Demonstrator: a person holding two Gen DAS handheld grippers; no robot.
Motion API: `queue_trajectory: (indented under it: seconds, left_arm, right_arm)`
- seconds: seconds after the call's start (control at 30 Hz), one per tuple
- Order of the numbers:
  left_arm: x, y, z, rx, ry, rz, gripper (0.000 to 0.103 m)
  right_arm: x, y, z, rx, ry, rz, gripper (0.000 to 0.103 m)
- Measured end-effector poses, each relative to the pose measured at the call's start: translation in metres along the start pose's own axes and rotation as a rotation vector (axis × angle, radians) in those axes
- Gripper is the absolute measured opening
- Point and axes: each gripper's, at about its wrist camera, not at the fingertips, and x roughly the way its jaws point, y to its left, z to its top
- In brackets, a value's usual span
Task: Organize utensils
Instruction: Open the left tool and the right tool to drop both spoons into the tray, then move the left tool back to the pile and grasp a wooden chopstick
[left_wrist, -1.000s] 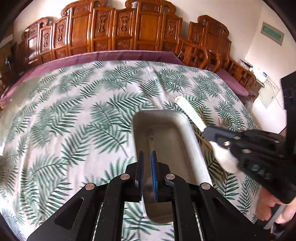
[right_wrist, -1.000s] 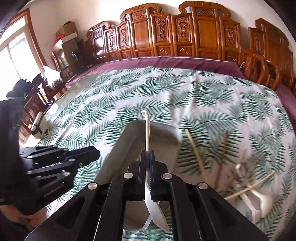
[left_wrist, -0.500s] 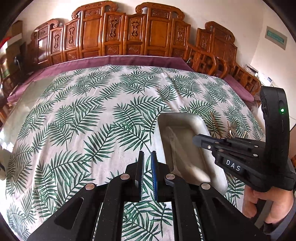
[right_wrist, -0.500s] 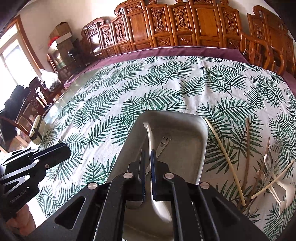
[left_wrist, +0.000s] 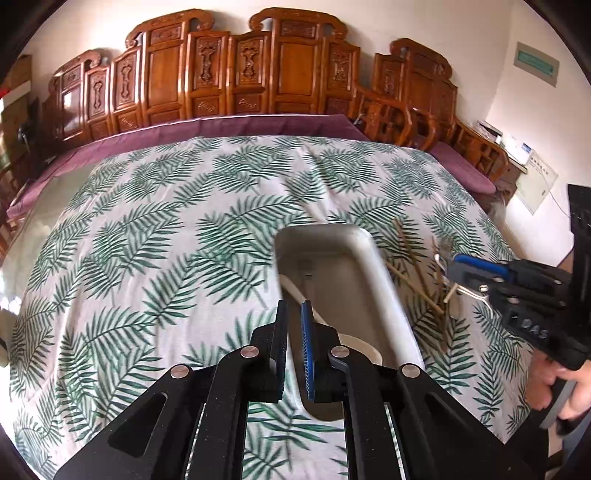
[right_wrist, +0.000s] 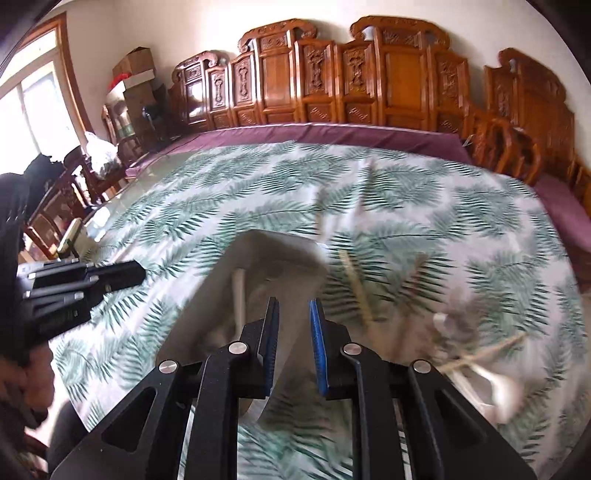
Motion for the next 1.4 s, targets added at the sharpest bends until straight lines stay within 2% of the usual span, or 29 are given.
queue_trajectory:
  seconds: [0.27, 0.7, 1.0, 1.07, 1.4]
  left_arm:
    - [0.009, -0.055, 0.004, 0.052, 0.003, -0.058, 0.006]
    - [0.051, -0.127, 0.004, 0.091, 0.068, -0.081, 0.007]
    - [0.105, -0.154, 0.02, 0.064, 0.129, -0.041, 0.009]
    - [0.117, -0.155, 0.023, 0.05, 0.14, -0.029, 0.019]
    - [0.171, -0.157, 0.027, 0.015, 0.236, 0.074, 0.019]
  right_arm:
    - [-0.041, -0.062, -0.038, 0.023, -0.015, -0.085, 0.02]
    - [-0.037, -0.106, -0.074, 0.059, 0.01, -0.096, 0.02]
    - [-0.025, -0.132, -0.084, 0.083, 0.048, -0.108, 0.021]
    - [-0.024, -0.137, -0.085, 0.097, 0.051, -0.107, 0.021]
    - [-0.024, -0.148, -0.086, 0.122, 0.052, -0.102, 0.021]
